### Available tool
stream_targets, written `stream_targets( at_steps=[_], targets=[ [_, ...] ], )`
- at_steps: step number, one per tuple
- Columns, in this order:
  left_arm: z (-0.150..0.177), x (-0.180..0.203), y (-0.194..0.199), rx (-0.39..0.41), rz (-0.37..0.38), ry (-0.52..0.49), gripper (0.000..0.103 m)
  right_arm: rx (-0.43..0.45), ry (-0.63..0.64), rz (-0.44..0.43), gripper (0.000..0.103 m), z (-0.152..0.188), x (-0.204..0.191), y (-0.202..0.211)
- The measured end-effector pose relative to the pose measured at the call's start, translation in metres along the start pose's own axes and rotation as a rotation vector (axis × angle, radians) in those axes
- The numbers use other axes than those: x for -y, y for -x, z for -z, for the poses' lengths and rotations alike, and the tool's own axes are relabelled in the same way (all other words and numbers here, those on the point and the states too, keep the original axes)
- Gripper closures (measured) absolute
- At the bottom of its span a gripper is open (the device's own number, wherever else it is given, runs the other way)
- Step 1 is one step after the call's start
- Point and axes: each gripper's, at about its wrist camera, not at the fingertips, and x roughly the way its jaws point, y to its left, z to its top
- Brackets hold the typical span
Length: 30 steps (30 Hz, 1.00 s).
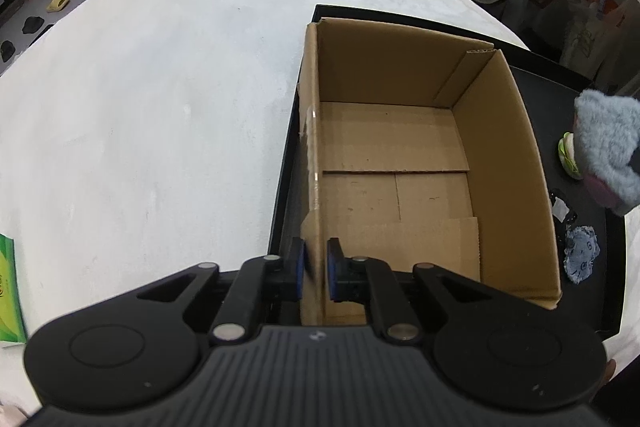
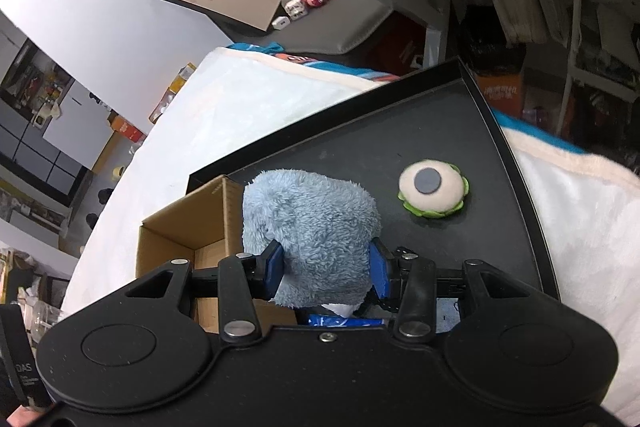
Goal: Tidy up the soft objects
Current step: 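Lift the grey plush with the right gripper and carry it over the box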
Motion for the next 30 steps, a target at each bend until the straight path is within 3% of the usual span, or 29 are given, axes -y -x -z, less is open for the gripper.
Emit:
stream_targets(
  at_steps=[17, 30],
  targets=[
    [-0.006, -0.018, 0.002, 0.037, 0.041, 0.012, 0.094, 0.030, 0.141, 0.044, 0.060, 0.006, -0.060, 0.009],
    [-0.006, -0.025, 0.001, 0.041, 0.076, 0.008, 0.093, 0.057, 0.267, 0.134, 0.060, 0.009, -0.108, -0.007]
  ],
)
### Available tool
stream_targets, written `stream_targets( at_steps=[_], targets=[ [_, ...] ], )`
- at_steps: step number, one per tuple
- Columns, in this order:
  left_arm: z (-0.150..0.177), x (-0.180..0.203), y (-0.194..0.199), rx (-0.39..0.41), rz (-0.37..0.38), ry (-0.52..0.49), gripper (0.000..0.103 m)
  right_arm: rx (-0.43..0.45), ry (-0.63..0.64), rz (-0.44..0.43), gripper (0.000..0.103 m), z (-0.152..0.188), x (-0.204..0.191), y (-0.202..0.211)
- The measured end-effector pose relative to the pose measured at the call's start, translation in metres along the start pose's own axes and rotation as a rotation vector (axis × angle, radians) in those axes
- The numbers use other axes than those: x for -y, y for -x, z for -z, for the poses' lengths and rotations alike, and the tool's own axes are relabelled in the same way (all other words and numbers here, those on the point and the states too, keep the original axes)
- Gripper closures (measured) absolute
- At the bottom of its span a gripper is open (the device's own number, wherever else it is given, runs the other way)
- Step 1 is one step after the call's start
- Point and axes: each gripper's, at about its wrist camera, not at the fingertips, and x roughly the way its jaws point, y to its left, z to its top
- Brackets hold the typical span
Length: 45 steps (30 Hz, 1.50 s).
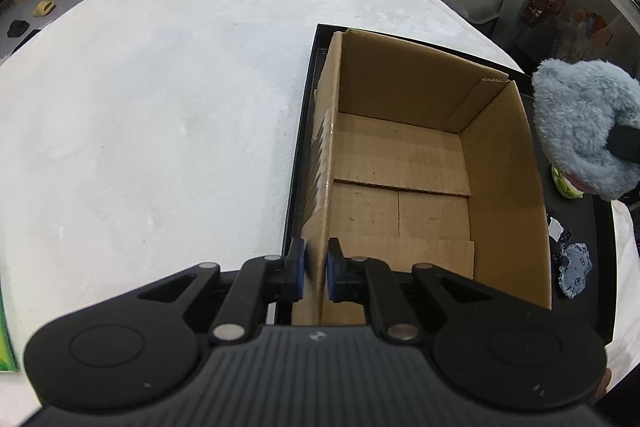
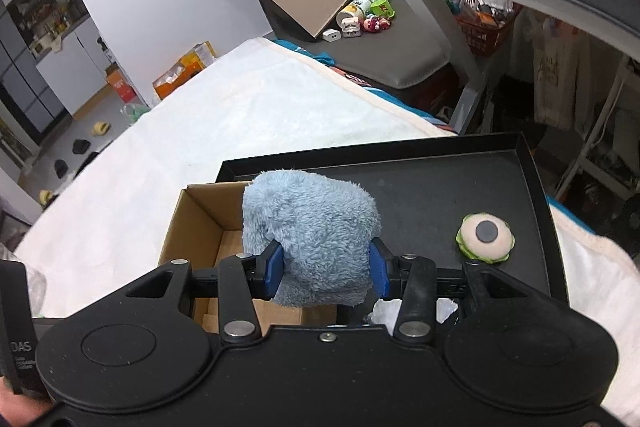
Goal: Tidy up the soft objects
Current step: 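Lift the grey plush with the right gripper and carry it over the box, then lower the grey plush into the box and open the right gripper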
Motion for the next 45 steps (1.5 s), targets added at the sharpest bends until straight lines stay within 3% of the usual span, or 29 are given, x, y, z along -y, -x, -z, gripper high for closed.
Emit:
stream_targets(
  at_steps=[7, 27, 45],
  targets=[
    [-0.002, -0.009, 0.000, -0.012, 0.026, 0.012, 0.093, 0.007, 0.031, 0.044, 0.060, -0.005, -0.018, -0.009],
    [-0.001, -0.011, 0.001, -0.004, 0.043, 0.008, 0.093, -0.056, 0.145, 0.024, 0.060, 0.000, -0.076, -0.054],
    [-0.008, -0.019, -0.005, -0.032, 0.056, 0.060, 0.092, -0.135, 0.142, -0.055, 0.054, 0.012, -0.094, -0.079]
  ],
)
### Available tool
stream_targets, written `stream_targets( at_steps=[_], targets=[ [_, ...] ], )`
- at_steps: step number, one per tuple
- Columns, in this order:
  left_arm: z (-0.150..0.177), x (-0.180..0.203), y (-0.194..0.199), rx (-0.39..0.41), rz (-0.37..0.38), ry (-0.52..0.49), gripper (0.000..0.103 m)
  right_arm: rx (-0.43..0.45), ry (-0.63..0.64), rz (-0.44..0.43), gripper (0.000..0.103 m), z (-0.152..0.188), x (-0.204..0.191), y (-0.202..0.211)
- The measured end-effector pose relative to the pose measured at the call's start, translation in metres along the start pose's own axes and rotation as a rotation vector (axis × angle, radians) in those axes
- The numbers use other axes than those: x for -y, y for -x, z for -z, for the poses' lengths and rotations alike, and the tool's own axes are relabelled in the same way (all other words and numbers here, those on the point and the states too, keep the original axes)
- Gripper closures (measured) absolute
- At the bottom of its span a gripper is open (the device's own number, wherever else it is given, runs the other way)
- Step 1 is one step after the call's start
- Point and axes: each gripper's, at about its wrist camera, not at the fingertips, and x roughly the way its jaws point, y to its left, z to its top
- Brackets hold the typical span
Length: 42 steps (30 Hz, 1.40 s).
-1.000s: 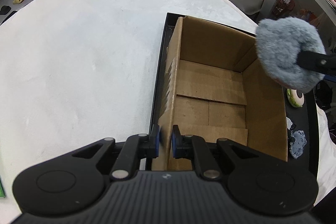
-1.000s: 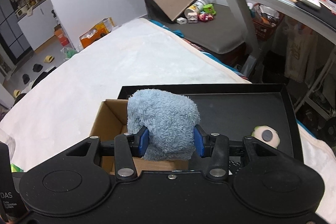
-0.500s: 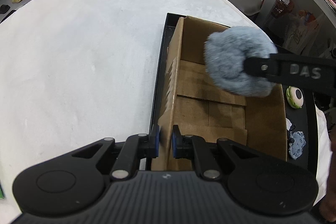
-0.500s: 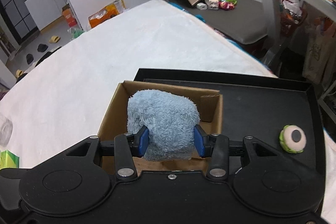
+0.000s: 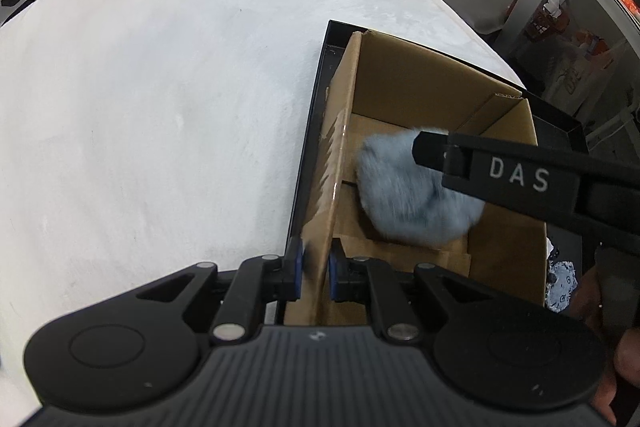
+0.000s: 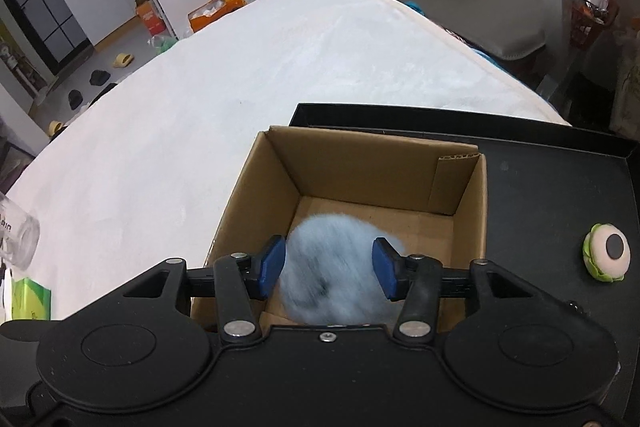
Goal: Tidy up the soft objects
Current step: 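Lower the grey plush into the box and open the right gripper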
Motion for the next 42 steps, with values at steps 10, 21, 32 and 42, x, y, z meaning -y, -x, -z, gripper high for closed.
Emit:
stream_targets(
  at_steps=[10, 21, 32, 42],
  targets=[
    [-0.001, 0.009, -0.001, -0.024, -0.039, -0.021, 0.091, -0.001, 0.013, -0.020, 0.054, 0.001, 0.002, 0.016],
    [0.001, 0.023, 0.001, -0.037, -0.107, -0.043, 0.082, 0.033, 0.005, -0.038, 0.042, 0.003, 0.016, 0.037],
    [0.005, 0.037, 0.005, -0.020, -0.174, -0.057, 0.049, 0.095, -0.030, -0.020, 0.025, 0.015, 0.058, 0.067],
    [0.009, 0.050, 0.007, 0.003, -0.219, -0.076, 0.028, 0.121, -0.114, 0.032, 0.017, 0.030, 0.111, 0.076]
  ],
)
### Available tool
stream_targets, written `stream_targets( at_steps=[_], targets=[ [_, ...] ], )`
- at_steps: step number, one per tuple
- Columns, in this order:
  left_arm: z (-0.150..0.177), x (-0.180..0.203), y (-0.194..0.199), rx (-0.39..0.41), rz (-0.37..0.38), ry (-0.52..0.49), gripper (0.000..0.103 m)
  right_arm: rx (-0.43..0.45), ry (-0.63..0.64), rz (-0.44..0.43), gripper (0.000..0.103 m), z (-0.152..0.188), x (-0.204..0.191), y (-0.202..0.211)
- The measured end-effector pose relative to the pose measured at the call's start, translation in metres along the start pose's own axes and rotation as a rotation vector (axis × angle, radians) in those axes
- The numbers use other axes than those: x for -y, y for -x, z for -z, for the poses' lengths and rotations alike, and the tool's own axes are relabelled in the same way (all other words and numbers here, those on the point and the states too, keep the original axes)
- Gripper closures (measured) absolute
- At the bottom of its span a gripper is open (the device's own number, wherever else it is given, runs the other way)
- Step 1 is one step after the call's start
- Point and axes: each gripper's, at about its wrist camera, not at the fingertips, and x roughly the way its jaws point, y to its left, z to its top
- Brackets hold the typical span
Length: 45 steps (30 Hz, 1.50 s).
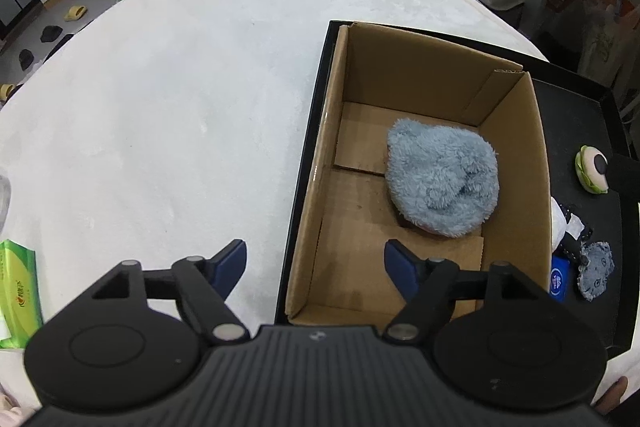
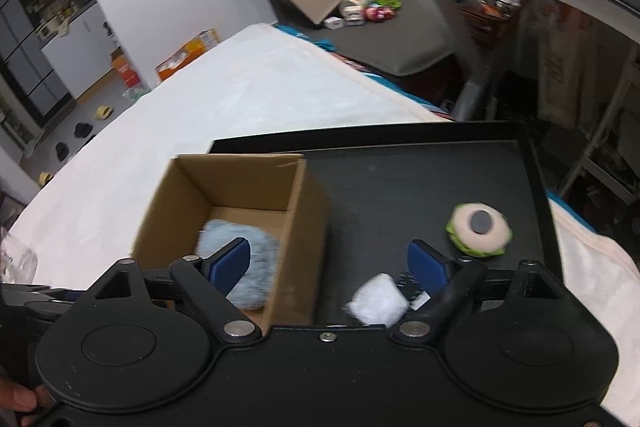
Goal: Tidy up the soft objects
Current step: 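Lower the grey plush into the box and open the right gripper, then grasp the white-and-green round plush with the right gripper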
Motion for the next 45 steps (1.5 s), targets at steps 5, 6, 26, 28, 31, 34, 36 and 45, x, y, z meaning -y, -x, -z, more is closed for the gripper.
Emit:
stream_targets(
  at_steps=[5, 6, 26, 28, 31, 34, 36, 45],
  targets=[
    [-0.001, 0.007, 0.000, -0.006, -0.021, -0.009, 0.027, -0.007, -0.025, 0.028, 0.011, 0.001, 0.024, -0.004],
    [-0.002, 0.008, 0.000, -0.007, -0.026, -0.013, 0.027, -0.009, -0.024, 0.038, 0.008, 0.001, 0.028, -0.005],
    [-0.009, 0.043, -0.023, -0.054, -0.169, -0.072, 0.026, -0.027, 0.012, 0.172, 0.000, -0.001, 0.092, -0.062],
    [-0.011, 0.046, -0.027, -0.064, -0.185, -0.073, 0.026, -0.036, 0.013, 0.171, 0.000, -0.001, 0.096, -0.069],
    [-0.013, 0.048, -0.030, -0.075, -0.205, -0.075, 0.026, -0.053, 0.016, 0.164, 0.000, 0.001, 0.100, -0.081],
    [-0.013, 0.053, -0.032, -0.081, -0.227, -0.092, 0.026, -0.065, 0.042, 0.176, 0.000, 0.004, 0.100, -0.090],
    [-0.013, 0.057, -0.033, -0.080, -0.242, -0.105, 0.026, -0.061, 0.063, 0.180, 0.000, 0.006, 0.099, -0.093],
    [-0.015, 0.064, -0.039, -0.088, -0.270, -0.118, 0.023, -0.092, 0.047, 0.178, 0.022, 0.010, 0.105, -0.105]
  ],
)
